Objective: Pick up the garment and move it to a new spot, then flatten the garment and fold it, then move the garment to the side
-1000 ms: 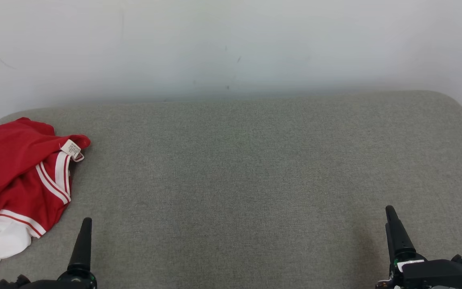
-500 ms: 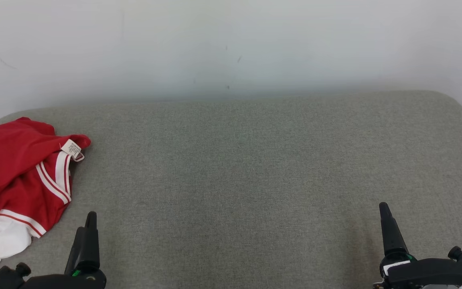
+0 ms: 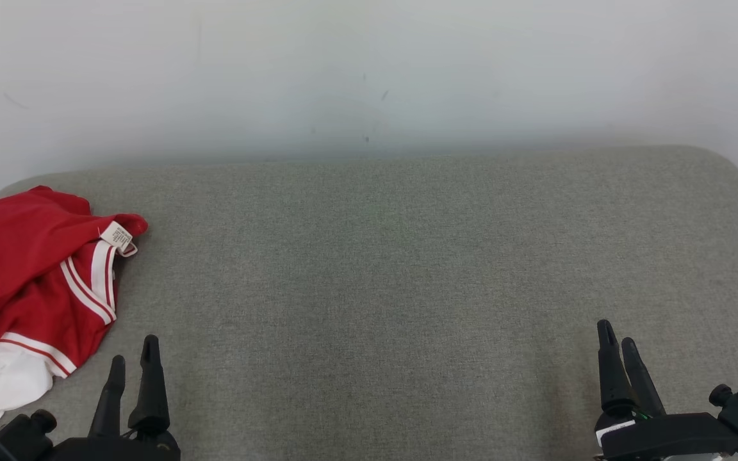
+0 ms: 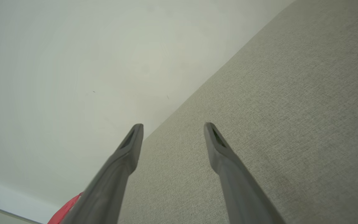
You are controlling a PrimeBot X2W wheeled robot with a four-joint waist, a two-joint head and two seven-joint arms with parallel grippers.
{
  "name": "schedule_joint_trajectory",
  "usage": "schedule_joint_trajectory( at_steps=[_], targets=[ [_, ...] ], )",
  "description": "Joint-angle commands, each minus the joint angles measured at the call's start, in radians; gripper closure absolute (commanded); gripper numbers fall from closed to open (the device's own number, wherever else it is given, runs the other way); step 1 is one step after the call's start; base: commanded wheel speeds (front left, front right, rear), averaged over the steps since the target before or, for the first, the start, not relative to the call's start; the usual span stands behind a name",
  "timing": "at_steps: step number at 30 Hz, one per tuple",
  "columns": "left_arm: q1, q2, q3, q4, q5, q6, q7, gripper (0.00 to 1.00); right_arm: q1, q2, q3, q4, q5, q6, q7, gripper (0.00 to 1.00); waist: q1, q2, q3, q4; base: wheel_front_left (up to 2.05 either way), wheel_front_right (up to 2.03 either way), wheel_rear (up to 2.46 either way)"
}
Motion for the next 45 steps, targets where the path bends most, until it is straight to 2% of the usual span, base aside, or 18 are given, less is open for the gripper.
schedule_joint_trajectory(
  at_steps=[1, 29, 45],
  targets=[
    [0.004, 0.008, 0.001, -0.021, 0.05, 0.006, -0.014, 0.0, -0.001, -0.004, 0.006, -0.017, -0.041, -0.001, -0.014, 0.0, -0.0001, 0.0, 0.0, 0.001, 0.0, 0.0, 0.0],
    [0.021, 0.036, -0.01, -0.059, 0.369, 0.039, -0.088, 0.0, 0.015, -0.005, 0.056, -0.027, -0.335, -0.001, -0.088, 0.0, -0.0001, 0.0, -0.001, 0.013, 0.0, 0.0, 0.0],
    [0.035, 0.055, -0.014, -0.068, 0.516, 0.051, -0.126, 0.0, 0.025, -0.005, 0.065, -0.04, -0.49, -0.002, -0.125, 0.0, -0.0001, 0.0, 0.001, 0.014, 0.0, 0.0, 0.0]
  ],
)
